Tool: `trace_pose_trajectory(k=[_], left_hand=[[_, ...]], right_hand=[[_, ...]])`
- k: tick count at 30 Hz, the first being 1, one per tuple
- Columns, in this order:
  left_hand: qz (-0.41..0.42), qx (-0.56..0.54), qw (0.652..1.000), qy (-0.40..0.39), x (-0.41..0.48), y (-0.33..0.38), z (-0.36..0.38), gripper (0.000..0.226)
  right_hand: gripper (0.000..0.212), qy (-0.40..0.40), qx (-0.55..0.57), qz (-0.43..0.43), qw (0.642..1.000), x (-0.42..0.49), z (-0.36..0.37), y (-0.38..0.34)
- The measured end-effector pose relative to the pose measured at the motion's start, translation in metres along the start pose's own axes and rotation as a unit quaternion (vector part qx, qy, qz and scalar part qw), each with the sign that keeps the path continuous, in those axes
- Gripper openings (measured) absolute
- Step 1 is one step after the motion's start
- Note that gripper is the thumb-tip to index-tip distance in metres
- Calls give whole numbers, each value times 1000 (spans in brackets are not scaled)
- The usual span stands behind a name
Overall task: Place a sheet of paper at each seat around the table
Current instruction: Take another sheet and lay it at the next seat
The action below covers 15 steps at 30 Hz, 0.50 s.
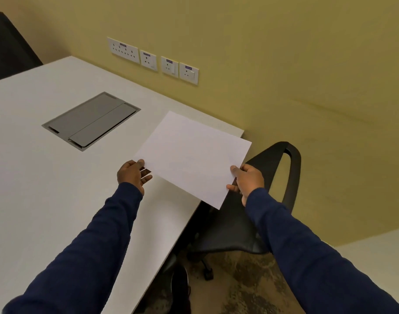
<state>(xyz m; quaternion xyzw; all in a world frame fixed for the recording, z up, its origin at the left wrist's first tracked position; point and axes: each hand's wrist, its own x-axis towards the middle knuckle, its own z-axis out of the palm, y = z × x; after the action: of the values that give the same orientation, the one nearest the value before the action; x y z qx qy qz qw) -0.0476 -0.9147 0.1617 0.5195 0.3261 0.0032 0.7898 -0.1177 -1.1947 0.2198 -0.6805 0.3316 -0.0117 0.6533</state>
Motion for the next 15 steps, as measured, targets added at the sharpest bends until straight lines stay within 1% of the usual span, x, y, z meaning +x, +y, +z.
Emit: trace_pose_trajectory(k=[2, 4, 7, 10, 13, 14, 15], left_hand=[[-4, 17, 1000, 11, 28, -2, 11, 12], [-14, 34, 999, 23, 56, -4, 21, 10], [-28, 63, 997, 46, 99, -9, 30, 18], [-42, 92, 993, 66, 136, -18, 32, 16], [-55, 117, 988, 84, 167, -29, 31, 6], [-53, 133, 986, 90, 175, -33, 31, 12], [-44, 162, 981, 95, 183, -38, 30, 22]], right_hand=[[11, 5, -1, 21, 1000, 30, 16, 4], [6, 8, 5, 54, 999, 59, 35, 9], [24, 17, -1, 99, 995, 102, 66, 20], [28, 20, -8, 133, 991, 135, 92, 32], [19, 18, -12, 159, 987, 162, 114, 48], [13, 18, -16, 168, 985, 169, 120, 53], [7, 18, -20, 179, 983, 175, 127, 58]])
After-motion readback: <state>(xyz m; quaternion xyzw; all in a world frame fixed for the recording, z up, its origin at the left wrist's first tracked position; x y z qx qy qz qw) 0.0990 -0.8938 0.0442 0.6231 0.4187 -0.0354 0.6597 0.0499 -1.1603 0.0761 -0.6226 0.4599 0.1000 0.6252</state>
